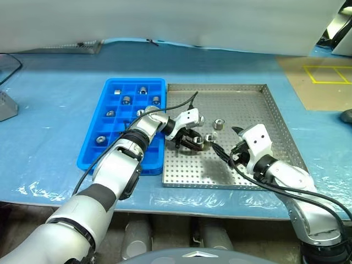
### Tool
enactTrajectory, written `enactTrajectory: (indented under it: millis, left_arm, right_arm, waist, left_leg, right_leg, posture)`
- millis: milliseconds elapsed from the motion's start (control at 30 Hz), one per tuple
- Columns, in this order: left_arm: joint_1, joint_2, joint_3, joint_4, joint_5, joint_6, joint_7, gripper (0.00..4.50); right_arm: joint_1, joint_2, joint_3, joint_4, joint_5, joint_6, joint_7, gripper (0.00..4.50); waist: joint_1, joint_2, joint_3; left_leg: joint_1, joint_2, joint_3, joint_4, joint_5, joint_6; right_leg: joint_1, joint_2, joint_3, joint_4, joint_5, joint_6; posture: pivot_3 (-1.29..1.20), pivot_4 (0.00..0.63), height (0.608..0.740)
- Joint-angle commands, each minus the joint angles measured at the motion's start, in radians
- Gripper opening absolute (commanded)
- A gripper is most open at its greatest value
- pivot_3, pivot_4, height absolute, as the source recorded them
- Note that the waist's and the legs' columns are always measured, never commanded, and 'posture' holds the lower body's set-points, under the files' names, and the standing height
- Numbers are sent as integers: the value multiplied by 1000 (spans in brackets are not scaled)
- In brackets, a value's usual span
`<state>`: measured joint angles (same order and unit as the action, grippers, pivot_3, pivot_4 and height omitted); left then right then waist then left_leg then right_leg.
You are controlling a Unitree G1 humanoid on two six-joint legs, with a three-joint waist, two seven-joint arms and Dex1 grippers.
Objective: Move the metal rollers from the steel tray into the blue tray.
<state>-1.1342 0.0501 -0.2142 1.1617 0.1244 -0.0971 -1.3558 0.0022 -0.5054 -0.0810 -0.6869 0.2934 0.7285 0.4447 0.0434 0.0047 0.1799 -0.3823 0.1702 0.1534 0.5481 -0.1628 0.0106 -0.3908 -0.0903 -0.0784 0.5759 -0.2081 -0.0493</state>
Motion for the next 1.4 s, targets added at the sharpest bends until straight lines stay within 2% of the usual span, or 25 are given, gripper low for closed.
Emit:
enactTrajectory:
  millis: [33, 133, 267, 400, 533, 600, 767, 933, 1367, 1400]
  left_arm:
    - [-18, 19, 47, -52, -59, -4, -19, 1852]
    - [-15, 33, 65, -62, -90, 36, -63, 1852]
    - [7, 51, 60, -93, -107, 29, -106, 1852]
    - [41, 44, 95, -168, -169, -61, -133, 1852]
    - [57, 55, 83, -201, -205, 91, -214, 1852]
    - [76, 88, 15, -229, -244, 198, -251, 1852]
    - [79, 111, -41, -214, -268, 304, -259, 1852]
    - [61, 84, -28, -199, -294, 378, -259, 1852]
    - [34, 2, 1, -158, -282, 329, -219, 1852]
    - [29, -2, 6, -150, -281, 325, -213, 1852]
  right_arm:
    - [-33, -44, -94, -93, 141, 68, 73, 4500]
    - [-55, -121, -93, -101, 149, 86, 107, 4500]
    - [-50, -299, 40, -69, -10, 28, 132, 4500]
    - [-88, -282, 60, -41, -25, -8, 107, 4500]
    - [-106, -312, 96, 13, -148, -111, 83, 4500]
    - [-96, -358, 144, 54, -251, -203, 82, 4500]
    - [-91, -409, 209, 114, -400, -335, 94, 4500]
    - [-102, -397, 268, 126, -492, -401, 115, 4500]
    - [-179, -335, 254, 82, -506, -398, 198, 4500]
    - [-182, -332, 255, 80, -507, -396, 206, 4313]
  waist:
    - [-2, 0, 0]
    - [-1, 0, 0]
    - [2, 0, 0]
    - [4, 0, 0]
    - [4, 0, 0]
    - [4, 0, 0]
    - [2, 0, 0]
    - [4, 0, 0]
    - [0, 0, 0]
    - [1, 0, 0]
  left_leg:
    - [0, 0, 0, 0, 0, 0]
    - [0, 0, 0, 0, 0, 0]
    - [0, 0, 0, 0, 0, 0]
    - [0, 0, 0, 0, 0, 0]
    - [-2, 0, 0, 0, 0, 0]
    - [-1, 0, 0, 1, 0, 0]
    - [-2, 0, 1, 1, 1, -1]
    - [-3, 0, 1, 3, 1, -1]
    - [-2, 1, 1, 6, 1, 0]
    - [-3, 0, 1, 6, 1, 0]
  right_leg:
    - [0, 0, 0, 0, 0, 0]
    - [0, 0, 0, 0, 0, 0]
    - [0, 0, 0, 1, 0, 0]
    - [-1, 0, 0, 0, 0, 0]
    - [-2, 0, 0, 1, 0, 0]
    - [-2, -1, 0, 2, 0, 0]
    - [-6, 0, 1, 5, -1, -1]
    - [-6, -1, 1, 6, -1, -1]
    - [-5, 0, 1, 10, -1, -1]
    - [-5, -1, 1, 10, -1, -1]
  posture:
    - [-196, 150, 740]
    - [-181, 150, 740]
    - [-164, 150, 740]
    - [-150, 150, 740]
    - [-147, 150, 740]
    - [-145, 150, 740]
    - [-147, 150, 740]
    - [-148, 150, 740]
    - [-168, 150, 740]
    - [-168, 150, 740]
